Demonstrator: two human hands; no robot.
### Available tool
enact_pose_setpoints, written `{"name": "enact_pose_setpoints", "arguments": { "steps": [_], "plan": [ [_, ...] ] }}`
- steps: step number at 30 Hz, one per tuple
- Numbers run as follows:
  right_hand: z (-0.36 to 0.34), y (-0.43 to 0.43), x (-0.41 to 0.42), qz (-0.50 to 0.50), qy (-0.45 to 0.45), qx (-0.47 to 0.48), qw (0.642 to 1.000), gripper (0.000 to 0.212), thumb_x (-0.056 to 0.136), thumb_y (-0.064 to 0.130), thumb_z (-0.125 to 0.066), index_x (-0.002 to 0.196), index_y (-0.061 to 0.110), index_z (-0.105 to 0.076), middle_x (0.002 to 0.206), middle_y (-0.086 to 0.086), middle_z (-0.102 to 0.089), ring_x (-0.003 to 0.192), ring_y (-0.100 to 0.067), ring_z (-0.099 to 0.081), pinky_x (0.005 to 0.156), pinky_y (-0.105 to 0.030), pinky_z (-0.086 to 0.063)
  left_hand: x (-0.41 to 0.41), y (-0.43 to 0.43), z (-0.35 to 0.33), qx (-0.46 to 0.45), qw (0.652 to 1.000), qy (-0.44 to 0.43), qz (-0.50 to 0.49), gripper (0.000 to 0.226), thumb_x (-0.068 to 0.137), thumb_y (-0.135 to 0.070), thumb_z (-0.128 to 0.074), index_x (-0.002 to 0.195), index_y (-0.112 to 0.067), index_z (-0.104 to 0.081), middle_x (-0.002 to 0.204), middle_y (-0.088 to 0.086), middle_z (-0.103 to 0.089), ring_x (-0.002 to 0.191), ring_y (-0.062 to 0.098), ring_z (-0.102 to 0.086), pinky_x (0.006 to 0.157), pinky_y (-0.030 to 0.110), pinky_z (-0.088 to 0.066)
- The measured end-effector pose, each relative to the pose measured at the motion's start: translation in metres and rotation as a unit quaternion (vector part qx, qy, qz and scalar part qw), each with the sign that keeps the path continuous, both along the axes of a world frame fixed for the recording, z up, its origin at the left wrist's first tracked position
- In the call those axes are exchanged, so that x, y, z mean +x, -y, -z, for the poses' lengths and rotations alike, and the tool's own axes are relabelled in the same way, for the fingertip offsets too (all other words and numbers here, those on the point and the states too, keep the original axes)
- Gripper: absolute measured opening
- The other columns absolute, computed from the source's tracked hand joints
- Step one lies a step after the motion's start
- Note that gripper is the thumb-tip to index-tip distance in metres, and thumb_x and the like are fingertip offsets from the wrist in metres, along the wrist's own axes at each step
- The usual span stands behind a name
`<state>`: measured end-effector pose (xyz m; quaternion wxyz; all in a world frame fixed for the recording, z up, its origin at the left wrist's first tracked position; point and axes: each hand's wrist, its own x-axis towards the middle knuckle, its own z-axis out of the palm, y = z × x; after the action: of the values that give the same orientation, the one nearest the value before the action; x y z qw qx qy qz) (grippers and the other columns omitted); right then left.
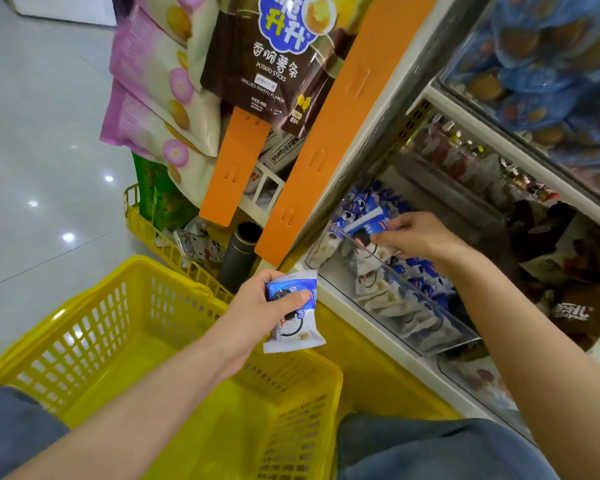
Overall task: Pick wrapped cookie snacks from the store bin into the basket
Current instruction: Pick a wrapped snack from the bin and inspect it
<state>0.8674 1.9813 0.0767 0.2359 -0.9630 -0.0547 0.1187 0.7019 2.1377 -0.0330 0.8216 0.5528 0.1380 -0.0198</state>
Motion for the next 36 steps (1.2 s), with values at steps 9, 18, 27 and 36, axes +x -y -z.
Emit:
{"name": "enact_pose_setpoints", "arguments": {
  "steps": [9, 18, 27, 36],
  "plan": [
    [0.002, -0.009, -0.002, -0.034, -0.09, -0.065, 0.993, 0.037, 0.08, 0.03, -0.071, 0.104, 0.003, -0.061, 0.08, -0.007, -0.065, 0.05, -0.002, -0.063, 0.046, -0.012, -0.049, 0.0, 0.002, -0.003, 0.015, 1.0, -0.004, -0.009, 0.023, 0.084, -0.014, -0.066, 0.103, -0.01, -0.055, 0.074, 0.0, -0.062, 0.052, 0.0, -0.055, 0.049, 0.02, -0.042],
    [0.018, -0.034, -0.006, 0.032, -0.109, 0.075, 0.991, 0.023, 0.087, 0.019, -0.064, 0.106, 0.007, -0.059, 0.119, -0.011, -0.062, 0.077, -0.019, -0.068, 0.051, -0.019, -0.054, 0.003, 0.0, -0.001, 0.012, 1.0, -0.012, -0.014, 0.026, 0.083, -0.016, -0.067, 0.106, -0.012, -0.055, 0.09, 0.007, -0.065, 0.068, 0.009, -0.064, 0.051, 0.019, -0.048],
    [0.033, -0.023, -0.075, -0.151, 0.304, 0.202, 0.919, 0.012, 0.091, 0.017, -0.053, 0.099, 0.026, -0.054, 0.083, 0.017, -0.055, 0.072, 0.006, -0.051, 0.061, -0.006, -0.042, 0.003, 0.002, 0.006, 0.0, 0.999, -0.019, -0.027, 0.024, 0.087, -0.026, -0.06, 0.105, -0.01, -0.055, 0.088, 0.008, -0.066, 0.074, 0.012, -0.065, 0.062, 0.025, -0.052],
    [0.095, -0.031, -0.111, -0.113, -0.086, 0.342, 0.929, 0.019, 0.091, 0.009, -0.055, 0.077, 0.018, -0.064, 0.072, -0.002, -0.065, 0.059, -0.003, -0.057, 0.059, -0.02, -0.049, 0.0, 0.008, 0.02, -0.009, 0.999, -0.036, -0.029, 0.026, 0.094, -0.024, -0.049, 0.069, -0.018, -0.049, 0.056, -0.004, -0.058, 0.053, 0.008, -0.055, 0.051, 0.023, -0.04]
  ]
}}
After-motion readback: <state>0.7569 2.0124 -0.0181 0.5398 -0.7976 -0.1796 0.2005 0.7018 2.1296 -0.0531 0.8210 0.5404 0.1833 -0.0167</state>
